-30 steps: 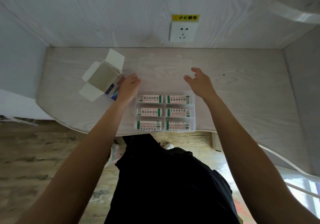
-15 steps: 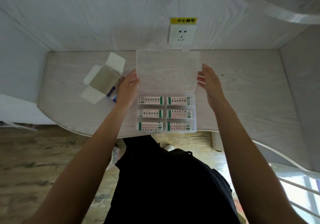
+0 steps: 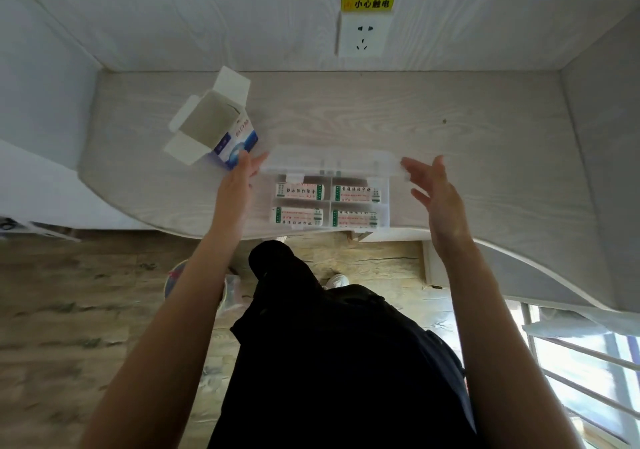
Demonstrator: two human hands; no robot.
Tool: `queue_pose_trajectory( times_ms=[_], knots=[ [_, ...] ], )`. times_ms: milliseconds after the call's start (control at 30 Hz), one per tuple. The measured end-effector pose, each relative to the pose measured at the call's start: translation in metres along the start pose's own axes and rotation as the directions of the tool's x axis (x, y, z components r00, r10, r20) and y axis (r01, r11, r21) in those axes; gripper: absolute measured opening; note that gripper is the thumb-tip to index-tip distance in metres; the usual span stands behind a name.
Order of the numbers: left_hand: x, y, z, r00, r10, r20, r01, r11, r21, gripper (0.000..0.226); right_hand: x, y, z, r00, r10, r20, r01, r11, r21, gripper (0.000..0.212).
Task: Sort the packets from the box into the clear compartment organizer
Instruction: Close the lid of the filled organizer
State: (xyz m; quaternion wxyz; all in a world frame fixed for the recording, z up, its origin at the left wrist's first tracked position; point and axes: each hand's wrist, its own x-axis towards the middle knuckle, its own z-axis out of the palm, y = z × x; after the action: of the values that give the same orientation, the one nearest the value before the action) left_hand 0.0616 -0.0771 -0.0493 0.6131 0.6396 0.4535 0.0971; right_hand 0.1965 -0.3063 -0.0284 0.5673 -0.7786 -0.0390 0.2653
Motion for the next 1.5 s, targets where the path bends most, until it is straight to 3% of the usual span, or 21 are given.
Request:
queue_pose_trajectory(
  times_ms=[133,233,367,667,800,900,1000,1133,1300,1500],
  knots=[
    [-0.016,-0.007,0.000,0.997,0.041,0.066,-0.049,0.990,0.134,0.046,-0.009,0.017,0.004,1.000,0.011,0.023,-0.009,0.996,-0.084,0.054],
    [-0.021,-0.015,-0.001,0.995,-0.005,0.099,-0.009,0.991,0.136,0.047,-0.014,0.028,0.009,0.999,0.023,0.041,-0.016,0.987,-0.157,0.049],
    [-0.022,-0.027,0.002,0.997,0.036,0.072,-0.054,0.958,0.281,0.045,-0.019,0.037,0.015,0.998,0.000,0.062,0.015,0.968,-0.250,0.046],
    [-0.025,-0.035,-0.001,0.968,0.129,0.214,-0.204,0.902,0.380,0.016,-0.019,0.048,0.018,0.995,-0.004,0.097,0.031,0.957,-0.287,0.043],
    [-0.025,-0.039,-0.004,0.964,0.105,0.243,-0.200,0.889,0.412,0.039,-0.020,0.055,0.017,0.993,-0.039,0.110,0.071,0.949,-0.308,0.053],
    [-0.028,-0.037,-0.002,0.964,0.102,0.244,-0.188,0.914,0.361,0.028,-0.019,0.058,0.018,0.991,-0.071,0.114,0.107,0.934,-0.341,0.062],
    [-0.030,-0.037,0.002,0.974,0.090,0.208,-0.149,0.945,0.290,0.043,-0.021,0.060,0.022,0.992,-0.087,0.088,0.112,0.936,-0.333,0.068],
    [-0.030,-0.041,0.004,0.975,0.098,0.201,-0.155,0.944,0.292,0.040,-0.023,0.061,0.030,0.993,-0.109,0.040,0.117,0.929,-0.352,0.072],
    [-0.030,-0.046,0.004,0.974,0.156,0.163,-0.204,0.917,0.343,0.024,-0.025,0.062,0.036,0.993,-0.120,-0.015,0.108,0.937,-0.332,0.069],
    [-0.035,-0.049,0.010,0.984,0.164,0.063,-0.175,0.949,0.263,0.036,-0.023,0.063,0.038,0.987,-0.144,-0.072,0.112,0.937,-0.332,0.063]
  ],
)
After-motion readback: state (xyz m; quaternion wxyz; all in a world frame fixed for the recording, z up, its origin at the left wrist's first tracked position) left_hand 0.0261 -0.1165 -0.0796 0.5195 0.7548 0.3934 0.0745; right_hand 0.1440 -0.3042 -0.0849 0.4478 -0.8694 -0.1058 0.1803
